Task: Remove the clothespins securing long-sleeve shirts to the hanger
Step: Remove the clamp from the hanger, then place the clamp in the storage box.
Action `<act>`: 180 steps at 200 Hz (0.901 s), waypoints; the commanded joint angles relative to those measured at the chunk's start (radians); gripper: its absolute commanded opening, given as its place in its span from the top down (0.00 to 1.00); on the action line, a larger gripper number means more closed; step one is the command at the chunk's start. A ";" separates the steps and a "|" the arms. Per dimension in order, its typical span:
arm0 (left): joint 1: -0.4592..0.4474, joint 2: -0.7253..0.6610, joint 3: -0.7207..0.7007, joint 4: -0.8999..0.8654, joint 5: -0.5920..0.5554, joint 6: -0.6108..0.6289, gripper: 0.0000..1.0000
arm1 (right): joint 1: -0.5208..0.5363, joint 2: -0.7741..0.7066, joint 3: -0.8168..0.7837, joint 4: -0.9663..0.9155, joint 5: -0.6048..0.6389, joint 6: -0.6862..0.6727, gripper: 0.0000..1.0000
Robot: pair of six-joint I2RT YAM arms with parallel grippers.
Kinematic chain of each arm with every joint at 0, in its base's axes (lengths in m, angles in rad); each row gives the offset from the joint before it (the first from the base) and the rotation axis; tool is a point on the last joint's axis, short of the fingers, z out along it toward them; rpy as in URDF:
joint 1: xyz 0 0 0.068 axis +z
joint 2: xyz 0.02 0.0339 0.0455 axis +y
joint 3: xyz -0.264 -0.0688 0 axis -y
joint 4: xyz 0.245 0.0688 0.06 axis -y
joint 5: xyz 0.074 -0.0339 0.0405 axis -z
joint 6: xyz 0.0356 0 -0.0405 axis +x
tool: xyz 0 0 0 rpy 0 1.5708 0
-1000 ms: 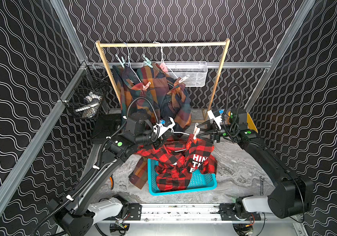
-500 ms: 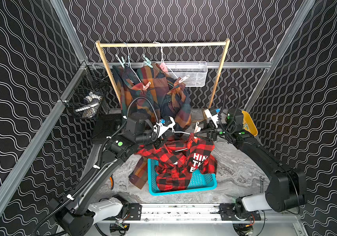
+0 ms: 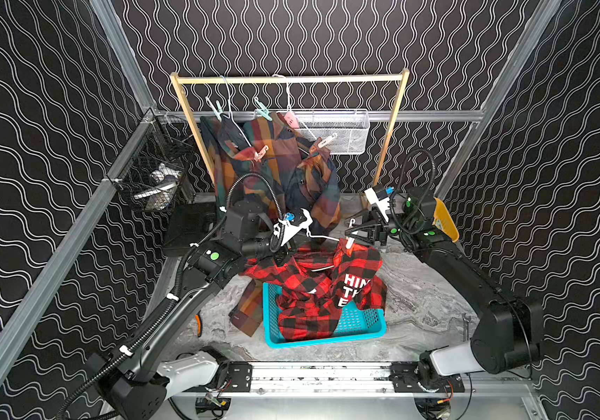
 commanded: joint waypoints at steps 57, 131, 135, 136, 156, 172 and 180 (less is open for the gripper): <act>0.002 -0.005 -0.001 0.032 0.017 0.014 1.00 | 0.005 -0.012 0.024 -0.008 0.021 0.006 1.00; -0.001 0.010 -0.028 0.052 -0.081 0.010 1.00 | -0.118 -0.144 0.055 -0.008 0.150 0.155 1.00; 0.000 0.011 -0.029 0.052 -0.086 0.009 1.00 | -0.131 -0.155 0.055 -0.018 0.165 0.157 1.00; -0.001 0.011 -0.029 0.053 -0.088 0.009 1.00 | -0.133 -0.157 0.055 -0.022 0.168 0.157 1.00; -0.001 0.013 -0.030 0.062 -0.112 0.000 1.00 | -0.199 -0.203 0.069 -0.191 0.314 0.095 1.00; 0.000 0.009 -0.036 0.081 -0.134 -0.016 1.00 | -0.240 -0.206 0.061 -0.271 0.441 0.081 1.00; 0.000 0.006 -0.041 0.090 -0.141 -0.022 1.00 | -0.256 -0.200 0.050 -0.274 0.489 0.094 1.00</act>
